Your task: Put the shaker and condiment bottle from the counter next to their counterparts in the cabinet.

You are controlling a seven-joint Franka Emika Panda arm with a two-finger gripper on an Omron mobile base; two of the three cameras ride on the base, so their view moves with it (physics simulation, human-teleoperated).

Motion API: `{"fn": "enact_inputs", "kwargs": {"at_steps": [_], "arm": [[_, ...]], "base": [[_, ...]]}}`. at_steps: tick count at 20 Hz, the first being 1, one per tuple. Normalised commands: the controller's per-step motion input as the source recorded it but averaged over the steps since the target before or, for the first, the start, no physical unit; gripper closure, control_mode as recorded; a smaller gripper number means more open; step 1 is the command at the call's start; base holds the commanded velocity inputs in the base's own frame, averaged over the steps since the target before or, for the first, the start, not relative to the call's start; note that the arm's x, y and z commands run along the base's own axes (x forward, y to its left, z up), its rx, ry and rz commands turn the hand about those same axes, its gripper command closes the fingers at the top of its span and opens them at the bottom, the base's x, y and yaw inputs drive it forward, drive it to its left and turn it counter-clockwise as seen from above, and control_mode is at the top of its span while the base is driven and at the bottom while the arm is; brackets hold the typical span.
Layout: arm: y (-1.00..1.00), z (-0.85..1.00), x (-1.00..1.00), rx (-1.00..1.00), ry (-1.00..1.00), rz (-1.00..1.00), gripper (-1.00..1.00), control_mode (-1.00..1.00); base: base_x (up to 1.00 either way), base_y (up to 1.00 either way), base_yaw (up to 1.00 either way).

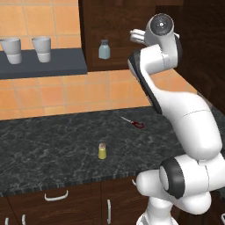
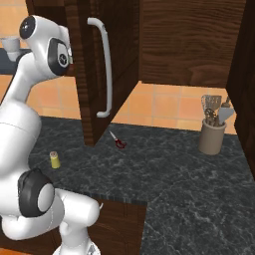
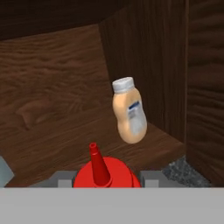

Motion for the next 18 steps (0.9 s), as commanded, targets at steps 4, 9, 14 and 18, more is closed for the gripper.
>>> {"fn": "enact_inputs", "kwargs": {"at_steps": [4,9,14,18], "arm": [[-0.15,0.00,0.28,0.00,-0.04,0.03,1.00,-1.00],[-0.15,0.00,0.33,0.00,0.00,0.03,1.00,-1.00],[-0.13,0.00,0.40,-0.01,0.00,0.03,1.00,-1.00],[-0.08,0.00,0.40,-0.01,0.00,0.03,1.00,-1.00]], "base": [[0.00,0.00,0.00],[0.00,0.00,0.00],[0.00,0.00,0.00],[0.00,0.00,0.00]]}}
